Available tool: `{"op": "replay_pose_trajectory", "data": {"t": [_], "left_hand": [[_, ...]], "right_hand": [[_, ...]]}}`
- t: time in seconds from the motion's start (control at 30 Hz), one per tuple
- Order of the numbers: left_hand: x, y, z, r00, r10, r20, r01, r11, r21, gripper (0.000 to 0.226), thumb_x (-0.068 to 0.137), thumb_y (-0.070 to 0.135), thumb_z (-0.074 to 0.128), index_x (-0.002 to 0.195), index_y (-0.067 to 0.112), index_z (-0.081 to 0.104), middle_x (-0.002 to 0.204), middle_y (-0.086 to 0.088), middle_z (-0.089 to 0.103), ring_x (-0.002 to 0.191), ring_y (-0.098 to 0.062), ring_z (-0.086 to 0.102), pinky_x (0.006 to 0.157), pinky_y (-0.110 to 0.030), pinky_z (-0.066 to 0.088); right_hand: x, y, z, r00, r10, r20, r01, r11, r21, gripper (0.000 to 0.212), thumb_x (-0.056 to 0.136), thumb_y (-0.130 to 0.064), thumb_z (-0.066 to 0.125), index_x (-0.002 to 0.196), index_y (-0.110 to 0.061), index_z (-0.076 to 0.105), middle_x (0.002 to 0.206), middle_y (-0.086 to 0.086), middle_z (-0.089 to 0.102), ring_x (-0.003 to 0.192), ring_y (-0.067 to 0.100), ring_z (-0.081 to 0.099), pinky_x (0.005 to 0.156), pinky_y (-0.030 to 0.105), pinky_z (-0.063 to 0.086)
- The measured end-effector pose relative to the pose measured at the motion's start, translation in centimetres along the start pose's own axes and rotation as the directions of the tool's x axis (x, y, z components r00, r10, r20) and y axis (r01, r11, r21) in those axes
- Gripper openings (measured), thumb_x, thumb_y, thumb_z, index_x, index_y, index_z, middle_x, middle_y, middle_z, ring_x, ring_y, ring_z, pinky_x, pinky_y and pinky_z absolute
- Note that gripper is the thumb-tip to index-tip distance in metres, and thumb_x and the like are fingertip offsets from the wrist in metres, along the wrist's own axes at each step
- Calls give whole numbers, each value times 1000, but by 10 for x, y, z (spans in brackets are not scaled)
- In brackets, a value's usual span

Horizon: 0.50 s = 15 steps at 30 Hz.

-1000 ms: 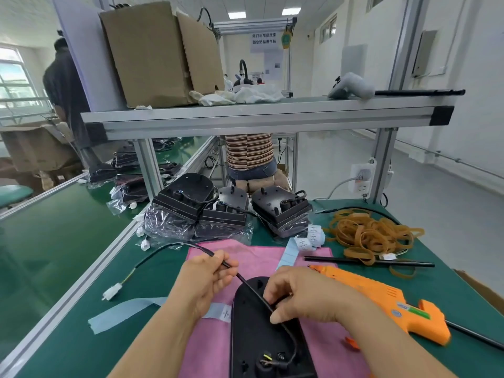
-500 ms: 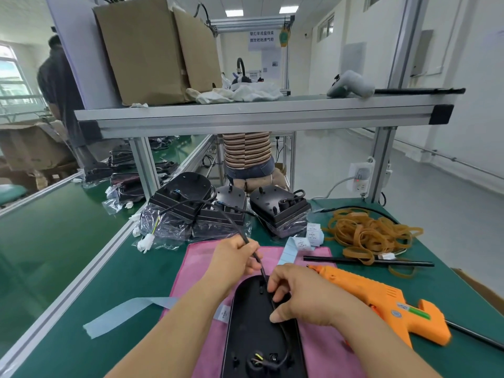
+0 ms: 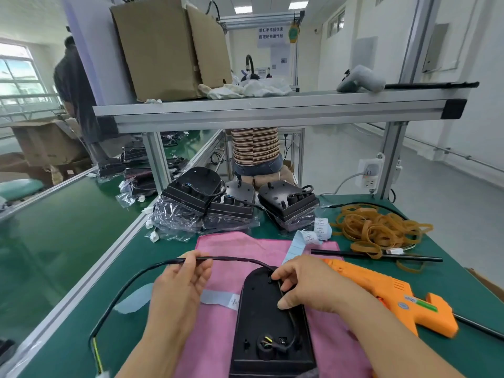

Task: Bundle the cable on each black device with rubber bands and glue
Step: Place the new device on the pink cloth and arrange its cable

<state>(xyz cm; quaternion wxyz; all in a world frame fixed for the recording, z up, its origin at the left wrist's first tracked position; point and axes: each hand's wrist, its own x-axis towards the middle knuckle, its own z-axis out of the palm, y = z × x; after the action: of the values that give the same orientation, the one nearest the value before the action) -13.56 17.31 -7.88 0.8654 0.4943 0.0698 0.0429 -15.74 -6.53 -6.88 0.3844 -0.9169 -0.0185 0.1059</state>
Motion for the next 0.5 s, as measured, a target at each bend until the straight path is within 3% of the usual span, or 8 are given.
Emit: {"op": "replay_pose_trajectory", "data": {"t": [0.13, 0.23, 0.33, 0.43, 0.5], "left_hand": [[-20, 18, -18, 977, 175, 121, -204, 934, 294, 22, 101, 10, 49, 95, 8, 71, 88, -9, 76, 77, -16, 71, 68, -18, 58], [-29, 31, -23, 940, 206, 273, -335, 716, 612, 25, 96, 4, 56, 84, 14, 75, 73, -10, 73, 65, -14, 68, 62, -15, 53], [-38, 45, -17, 900, 44, 433, -399, 478, 782, 17, 93, 15, 64, 79, 18, 74, 69, -9, 71, 64, -13, 67, 68, -22, 53], [-47, 51, -6, 874, -115, 472, -407, 354, 842, 15, 88, 27, 70, 76, 19, 72, 68, -9, 71, 60, -18, 63, 65, -29, 51], [-57, 51, 3, 845, -185, 501, -441, 289, 850, 15, 91, 29, 67, 78, 22, 70, 70, -2, 72, 53, -9, 52, 55, -20, 42]], "right_hand": [[-1, -1, 0, 1000, 3, -5, -3, 1000, -6, 54, 66, -20, 89, 116, -27, 70, 79, -15, 68, 71, -6, 64, 66, 10, 45], [-2, -3, -2, 1000, 0, 0, 0, 1000, -3, 54, 66, -18, 89, 116, -26, 70, 78, -16, 68, 70, -7, 64, 68, 11, 47], [-3, -6, -3, 1000, -1, 3, 1, 1000, -14, 54, 66, -16, 89, 117, -23, 70, 78, -15, 68, 73, -4, 65, 72, 13, 49], [-3, -8, -4, 1000, -2, 4, 2, 1000, -18, 52, 68, -12, 87, 117, -19, 70, 76, -14, 68, 71, -3, 64, 68, 11, 48], [-4, -9, -3, 1000, 0, -4, 0, 999, -35, 48, 71, -10, 85, 115, -15, 69, 81, -11, 69, 77, 3, 67, 68, 12, 51]]}}
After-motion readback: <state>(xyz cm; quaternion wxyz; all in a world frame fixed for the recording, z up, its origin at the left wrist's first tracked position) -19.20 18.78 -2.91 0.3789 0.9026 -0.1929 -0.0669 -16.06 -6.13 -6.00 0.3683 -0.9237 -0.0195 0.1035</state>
